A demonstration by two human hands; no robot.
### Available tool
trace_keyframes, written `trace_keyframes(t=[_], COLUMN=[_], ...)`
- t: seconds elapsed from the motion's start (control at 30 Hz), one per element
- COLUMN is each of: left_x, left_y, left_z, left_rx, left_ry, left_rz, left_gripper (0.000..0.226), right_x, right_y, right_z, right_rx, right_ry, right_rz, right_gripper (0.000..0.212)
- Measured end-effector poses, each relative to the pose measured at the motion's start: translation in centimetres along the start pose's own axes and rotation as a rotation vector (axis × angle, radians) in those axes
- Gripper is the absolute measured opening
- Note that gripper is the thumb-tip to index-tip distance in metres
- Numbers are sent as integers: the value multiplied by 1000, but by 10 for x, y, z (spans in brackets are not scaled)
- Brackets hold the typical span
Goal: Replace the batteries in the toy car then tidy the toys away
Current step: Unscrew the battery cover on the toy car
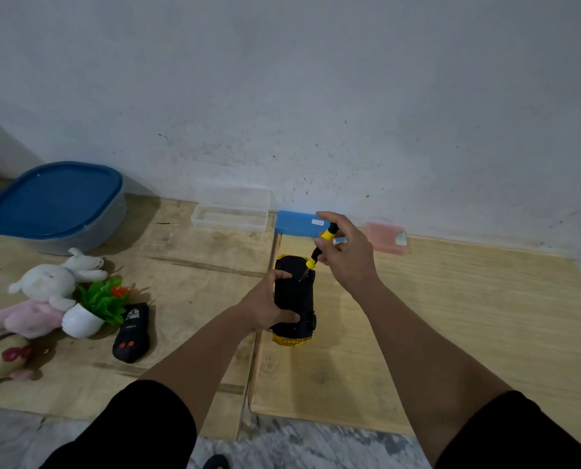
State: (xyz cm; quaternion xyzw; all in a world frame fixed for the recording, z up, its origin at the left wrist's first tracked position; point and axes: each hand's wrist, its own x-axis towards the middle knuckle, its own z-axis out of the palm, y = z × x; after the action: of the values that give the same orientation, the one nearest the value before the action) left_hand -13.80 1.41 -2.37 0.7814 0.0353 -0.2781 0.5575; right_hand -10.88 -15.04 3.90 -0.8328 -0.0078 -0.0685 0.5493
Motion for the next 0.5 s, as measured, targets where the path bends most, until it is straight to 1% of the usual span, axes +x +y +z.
trace_keyframes(t=[0.07, 0.1, 0.27, 0.4, 0.5], left_x=[0, 0, -1, -3, -5], left_y=[1, 2, 5, 9, 11], left_z=[-1, -2, -1, 1, 1], left_rx=[5, 13, 11, 11, 4], left_ry=[-2, -2, -2, -10, -11], left_rz=[5, 7, -4, 1, 11], left_gripper=[74, 75, 74, 75, 74], right_x=[1, 0, -2, -2, -3], right_y=[3, 4, 2, 0, 0], right_z=[0, -1, -3, -2, -3], right_rx=[-51, -69, -146, -192, -173], right_ry=[1, 2, 21, 69, 106], right_rz=[-12, -20, -63, -95, -75], right_gripper=[46, 45, 26, 24, 23])
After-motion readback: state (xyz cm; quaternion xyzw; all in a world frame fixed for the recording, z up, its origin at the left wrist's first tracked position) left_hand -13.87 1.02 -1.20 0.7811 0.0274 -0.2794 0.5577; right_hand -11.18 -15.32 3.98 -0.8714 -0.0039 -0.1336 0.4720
